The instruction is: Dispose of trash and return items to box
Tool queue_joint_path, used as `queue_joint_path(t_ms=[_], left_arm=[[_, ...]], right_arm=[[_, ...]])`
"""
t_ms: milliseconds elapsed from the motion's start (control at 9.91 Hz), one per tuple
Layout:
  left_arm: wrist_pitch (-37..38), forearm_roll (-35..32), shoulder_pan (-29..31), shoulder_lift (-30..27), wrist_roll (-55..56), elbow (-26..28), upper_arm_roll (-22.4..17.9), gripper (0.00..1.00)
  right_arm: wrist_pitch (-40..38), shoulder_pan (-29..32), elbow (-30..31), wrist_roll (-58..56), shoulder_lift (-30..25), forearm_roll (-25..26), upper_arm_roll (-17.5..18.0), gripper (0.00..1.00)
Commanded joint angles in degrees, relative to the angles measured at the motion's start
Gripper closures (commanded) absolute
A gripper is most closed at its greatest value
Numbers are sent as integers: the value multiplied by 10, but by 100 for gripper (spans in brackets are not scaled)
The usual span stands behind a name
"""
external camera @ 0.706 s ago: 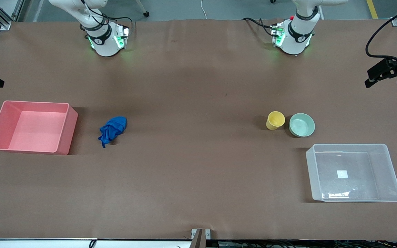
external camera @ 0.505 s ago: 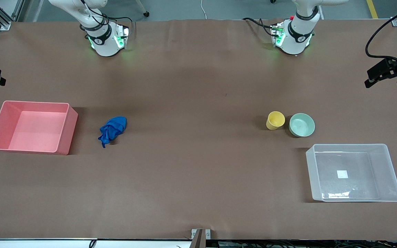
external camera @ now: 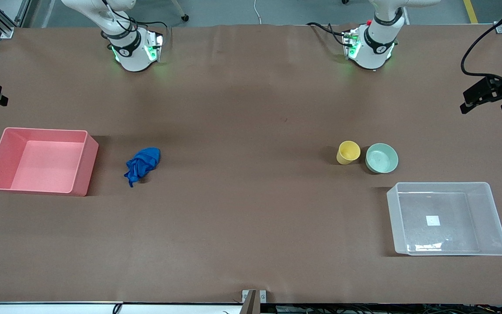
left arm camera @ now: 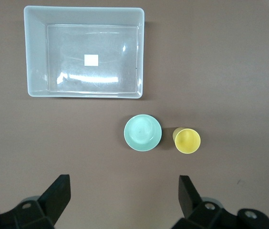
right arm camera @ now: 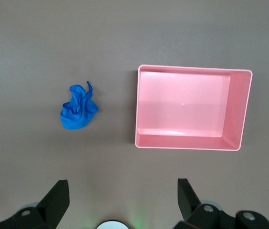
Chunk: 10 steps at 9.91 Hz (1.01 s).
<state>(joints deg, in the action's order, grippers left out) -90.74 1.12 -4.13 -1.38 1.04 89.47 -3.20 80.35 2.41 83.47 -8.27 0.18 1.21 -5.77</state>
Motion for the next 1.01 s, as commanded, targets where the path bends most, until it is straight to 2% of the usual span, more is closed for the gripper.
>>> queue_joint_path(t_ms=[0,101,303,404,606,706,908], left_arm=[[-32,4,3,25,4,38,1,0],[-64,3,2,37,-2,71,0,0],[-172,3,3,30,-5,183,1,1],[-224,3,3,28,-5,231,1,1],[-365,3,13,30,-7,355,0,1],[-422,3,12,48,-8,398,0,3],[-479,3,11,107,-30,417,0,3]], right_arm=[[19,-3,-14,66,1,-13,7,0],[24,-23,-9,99,1,-9,6,0],[38,-39,2,102,10,-9,7,0],[72,-64,39,107,16,-9,6,0],[216,-116,178,168,26,-9,6,0],[281,-136,239,185,35,-9,6,0],[441,-159,354,186,74,-9,6,0]])
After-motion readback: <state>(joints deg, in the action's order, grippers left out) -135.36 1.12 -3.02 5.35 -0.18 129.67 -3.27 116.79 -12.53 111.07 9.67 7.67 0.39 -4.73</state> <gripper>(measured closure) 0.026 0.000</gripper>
